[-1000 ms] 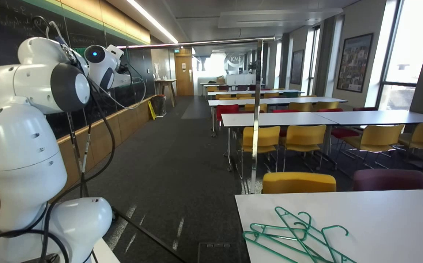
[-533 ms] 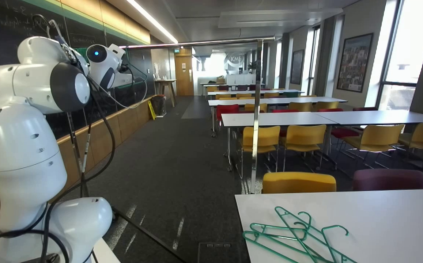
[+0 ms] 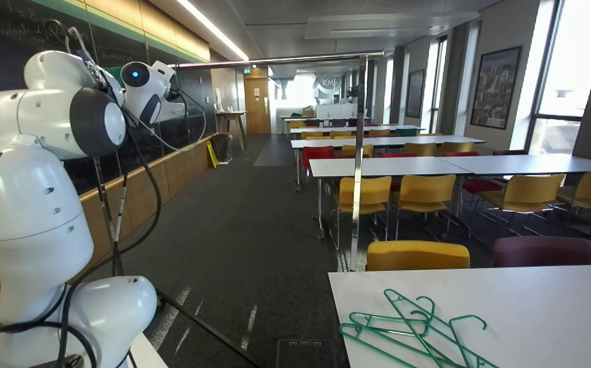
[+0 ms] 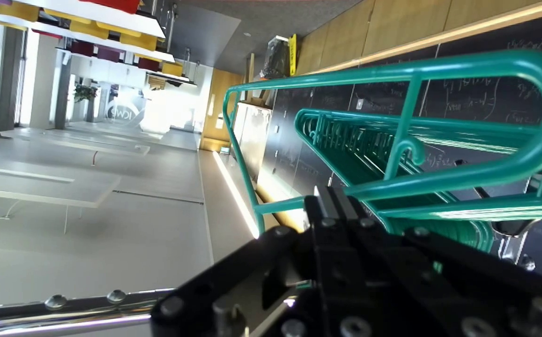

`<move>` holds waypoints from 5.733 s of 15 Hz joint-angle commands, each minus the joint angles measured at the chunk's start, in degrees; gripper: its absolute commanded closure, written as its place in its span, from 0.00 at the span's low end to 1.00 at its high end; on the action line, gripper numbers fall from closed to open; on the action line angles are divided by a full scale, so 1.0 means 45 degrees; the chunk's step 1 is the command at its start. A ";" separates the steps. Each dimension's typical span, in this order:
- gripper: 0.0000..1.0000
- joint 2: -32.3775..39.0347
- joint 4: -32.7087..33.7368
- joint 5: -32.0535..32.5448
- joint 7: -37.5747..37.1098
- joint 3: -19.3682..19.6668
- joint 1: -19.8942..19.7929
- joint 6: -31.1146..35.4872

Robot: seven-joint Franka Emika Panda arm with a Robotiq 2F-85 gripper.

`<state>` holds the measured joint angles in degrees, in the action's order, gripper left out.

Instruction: Remove one green hanger from the rail and put it on the table.

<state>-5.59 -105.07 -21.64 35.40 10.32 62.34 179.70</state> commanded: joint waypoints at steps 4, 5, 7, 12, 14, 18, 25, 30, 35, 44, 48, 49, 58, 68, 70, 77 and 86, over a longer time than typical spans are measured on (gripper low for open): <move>0.51 -0.0449 0.0007 -0.0317 0.0731 0.0195 0.0261 -0.0500; 0.43 -0.0453 0.0007 -0.0303 0.0724 0.0195 0.0253 -0.0505; 0.30 -0.0462 0.0002 -0.0274 0.0708 0.0194 0.0236 -0.0515; 0.00 -0.0399 -0.0006 -0.0065 0.0611 0.0111 0.0160 -0.1117; 0.00 -0.0378 0.0047 -0.0077 0.0709 0.0088 0.0194 -0.1459; 0.00 -0.0367 0.0096 -0.0023 0.0826 0.0063 0.0123 -0.1835; 0.00 -0.0404 0.0048 0.0680 0.0411 0.0036 -0.0194 -0.1886; 0.00 -0.0326 0.0141 0.1270 0.0259 -0.0006 -0.0361 -0.2161; 0.47 -0.0296 0.0183 0.1220 0.0319 -0.0001 -0.0249 -0.2179; 0.98 -0.0308 0.0193 0.1189 0.0304 0.0046 -0.0288 -0.2166; 0.98 -0.0287 0.0336 0.1149 0.0316 0.0148 -0.0307 -0.2175; 0.98 -0.0287 0.0359 0.1154 0.0311 0.0155 -0.0322 -0.2171; 0.98 -0.0954 0.0822 0.1984 -0.0381 0.0221 -0.1188 -0.1318; 0.98 -0.2787 -0.0667 0.3010 -0.2012 -0.0376 -0.2899 -0.0977; 0.98 -0.3320 -0.1377 0.3373 -0.2664 -0.0722 -0.3501 -0.0855; 0.98 -0.6009 -0.4627 0.4438 -0.4994 -0.3083 -0.6596 -0.1099; 0.98 -0.9564 -0.7675 0.4351 -0.6801 -0.4487 -0.8922 -0.2016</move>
<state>-42.42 -134.78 -2.94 7.87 -8.60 26.03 173.41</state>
